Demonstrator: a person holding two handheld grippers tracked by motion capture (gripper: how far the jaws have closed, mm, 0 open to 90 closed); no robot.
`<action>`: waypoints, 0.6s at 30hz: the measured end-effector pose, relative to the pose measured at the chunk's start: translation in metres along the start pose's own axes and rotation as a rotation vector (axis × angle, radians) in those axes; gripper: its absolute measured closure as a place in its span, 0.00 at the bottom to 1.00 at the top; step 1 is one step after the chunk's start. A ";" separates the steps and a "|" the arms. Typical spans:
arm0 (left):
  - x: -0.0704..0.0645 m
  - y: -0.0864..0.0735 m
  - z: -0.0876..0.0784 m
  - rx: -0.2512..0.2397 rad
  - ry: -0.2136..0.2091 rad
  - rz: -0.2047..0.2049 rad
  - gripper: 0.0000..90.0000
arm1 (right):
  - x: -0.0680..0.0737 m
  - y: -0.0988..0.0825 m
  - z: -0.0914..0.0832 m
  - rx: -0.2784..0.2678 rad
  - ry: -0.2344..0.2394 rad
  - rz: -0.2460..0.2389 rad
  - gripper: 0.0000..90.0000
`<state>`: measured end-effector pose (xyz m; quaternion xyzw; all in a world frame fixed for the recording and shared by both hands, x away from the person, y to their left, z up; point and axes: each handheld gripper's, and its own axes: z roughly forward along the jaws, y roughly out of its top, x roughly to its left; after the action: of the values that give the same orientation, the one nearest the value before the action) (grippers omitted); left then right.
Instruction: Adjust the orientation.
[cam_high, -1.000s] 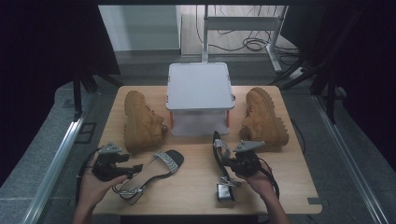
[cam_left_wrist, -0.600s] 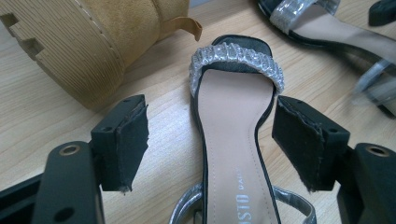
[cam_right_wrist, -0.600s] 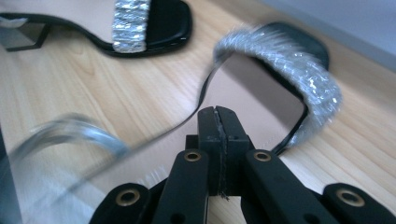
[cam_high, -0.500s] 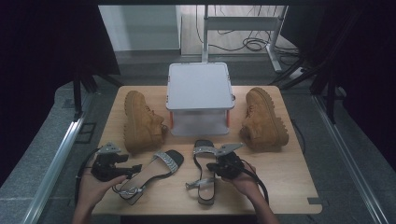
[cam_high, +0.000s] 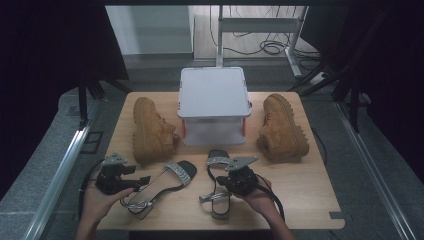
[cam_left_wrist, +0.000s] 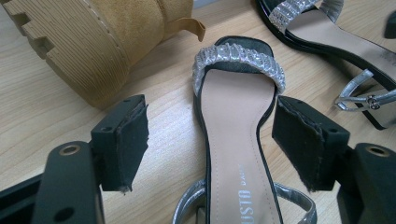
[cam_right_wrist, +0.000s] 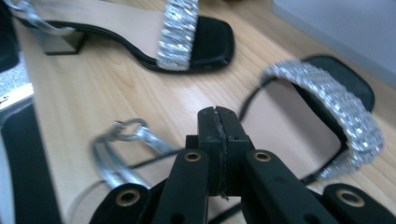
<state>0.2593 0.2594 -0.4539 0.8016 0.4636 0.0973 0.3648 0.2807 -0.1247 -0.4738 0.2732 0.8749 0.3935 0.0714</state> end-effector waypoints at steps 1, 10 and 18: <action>0.000 0.000 0.000 0.000 0.001 -0.001 0.31 | 0.004 0.001 -0.002 -0.006 0.002 -0.010 1.00; 0.002 -0.001 -0.001 -0.002 -0.002 -0.002 0.31 | 0.044 0.004 -0.016 -0.045 0.049 -0.043 1.00; 0.001 -0.001 -0.002 -0.005 -0.001 -0.003 0.31 | 0.058 -0.009 -0.007 0.014 0.084 -0.031 1.00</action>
<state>0.2585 0.2618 -0.4537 0.7999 0.4645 0.0977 0.3672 0.2262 -0.1030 -0.4705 0.2432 0.8841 0.3972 0.0387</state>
